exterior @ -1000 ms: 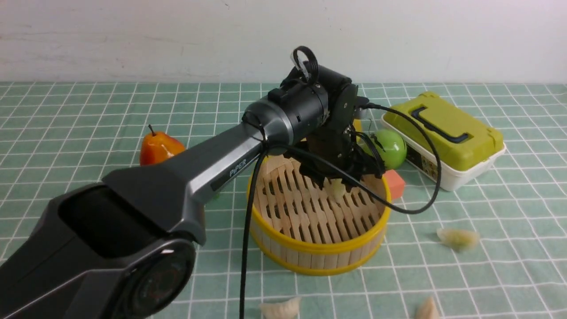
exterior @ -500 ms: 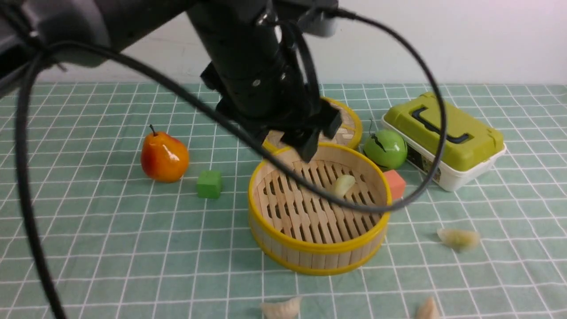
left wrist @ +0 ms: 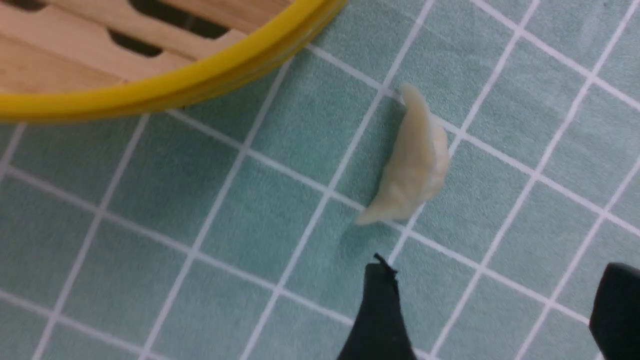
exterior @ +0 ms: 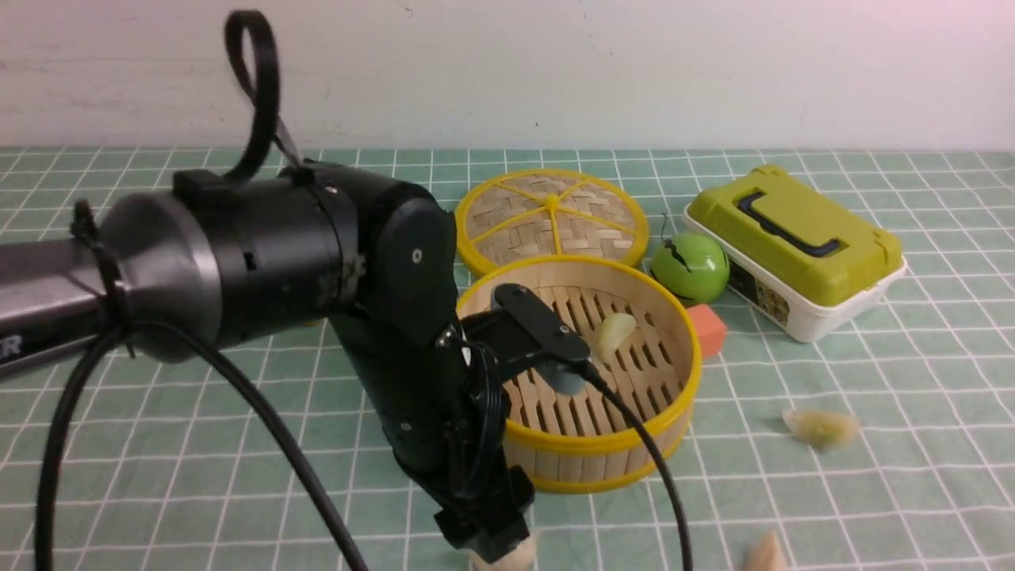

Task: Put the dumplings into the steamer on the table with the blue tablecloth.
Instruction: 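Reach for and grasp a dumpling on the table with the left gripper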

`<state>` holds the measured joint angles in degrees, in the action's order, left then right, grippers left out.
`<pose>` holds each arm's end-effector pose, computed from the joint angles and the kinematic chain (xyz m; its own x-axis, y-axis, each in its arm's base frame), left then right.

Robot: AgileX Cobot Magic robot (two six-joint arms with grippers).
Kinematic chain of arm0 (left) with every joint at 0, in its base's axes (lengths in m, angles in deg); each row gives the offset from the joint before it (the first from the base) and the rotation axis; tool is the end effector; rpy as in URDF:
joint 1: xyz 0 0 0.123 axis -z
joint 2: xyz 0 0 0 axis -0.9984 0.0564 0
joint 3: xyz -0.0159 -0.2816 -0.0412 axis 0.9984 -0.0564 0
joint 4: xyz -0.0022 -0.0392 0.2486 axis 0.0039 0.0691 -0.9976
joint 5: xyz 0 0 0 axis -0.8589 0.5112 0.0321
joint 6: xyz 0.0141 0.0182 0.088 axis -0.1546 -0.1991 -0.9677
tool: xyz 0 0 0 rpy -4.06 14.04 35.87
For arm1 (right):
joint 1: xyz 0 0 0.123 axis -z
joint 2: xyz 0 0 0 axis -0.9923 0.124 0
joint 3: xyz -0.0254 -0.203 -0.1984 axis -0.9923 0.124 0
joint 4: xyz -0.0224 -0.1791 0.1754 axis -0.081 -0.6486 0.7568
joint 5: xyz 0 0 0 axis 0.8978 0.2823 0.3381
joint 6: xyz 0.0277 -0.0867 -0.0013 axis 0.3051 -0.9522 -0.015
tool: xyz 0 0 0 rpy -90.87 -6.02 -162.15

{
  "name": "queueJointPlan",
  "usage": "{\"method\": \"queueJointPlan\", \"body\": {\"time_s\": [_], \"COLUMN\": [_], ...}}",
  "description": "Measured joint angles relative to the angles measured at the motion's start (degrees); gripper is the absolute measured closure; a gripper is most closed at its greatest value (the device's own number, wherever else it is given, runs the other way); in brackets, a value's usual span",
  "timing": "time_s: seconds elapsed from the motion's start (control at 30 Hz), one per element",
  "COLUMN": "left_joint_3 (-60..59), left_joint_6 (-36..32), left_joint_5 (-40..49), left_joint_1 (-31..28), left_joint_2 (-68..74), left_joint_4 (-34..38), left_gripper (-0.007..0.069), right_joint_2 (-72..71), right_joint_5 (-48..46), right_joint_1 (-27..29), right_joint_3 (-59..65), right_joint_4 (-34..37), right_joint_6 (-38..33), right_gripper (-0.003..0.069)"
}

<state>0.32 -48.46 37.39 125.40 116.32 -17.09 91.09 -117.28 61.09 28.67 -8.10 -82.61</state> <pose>0.2641 -0.2285 0.2327 -0.5047 0.8229 -0.2610 0.8595 0.5072 -0.0630 0.0833 0.0675 0.3357 -0.6316 -0.3826 -0.6743 -0.6435 0.7439 0.1807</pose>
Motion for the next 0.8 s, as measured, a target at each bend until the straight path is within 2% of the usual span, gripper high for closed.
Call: {"method": "queueJointPlan", "body": {"time_s": [0.27,0.4,0.5,0.67,0.8], "left_joint_3": [-0.1,-0.1,-0.1,-0.1,-0.1], "left_joint_6": [-4.6,-4.8,-4.6,-3.7,0.4], "left_joint_5": [-3.9,-4.9,-5.6,-6.2,-6.0], "left_joint_1": [0.0,0.0,0.0,-0.1,-0.1], "left_joint_2": [9.3,11.2,11.2,11.3,11.0], "left_joint_4": [2.8,2.5,1.9,1.4,1.4], "left_gripper": [0.0108,0.0141,0.0211,0.0456,0.0453], "right_joint_2": [0.0,0.0,0.0,0.0,0.0], "right_joint_5": [0.2,0.2,0.2,0.3,0.3], "right_joint_1": [0.0,0.0,0.0,0.0,0.0], "right_joint_3": [0.3,0.4,0.5,0.5,0.5], "right_joint_4": [-0.3,-0.6,-0.6,-1.0,-1.0], "right_joint_6": [0.0,0.0,0.0,0.0,0.0], "right_gripper": [0.0587,0.0583,0.0580,0.0575,0.0571]}}
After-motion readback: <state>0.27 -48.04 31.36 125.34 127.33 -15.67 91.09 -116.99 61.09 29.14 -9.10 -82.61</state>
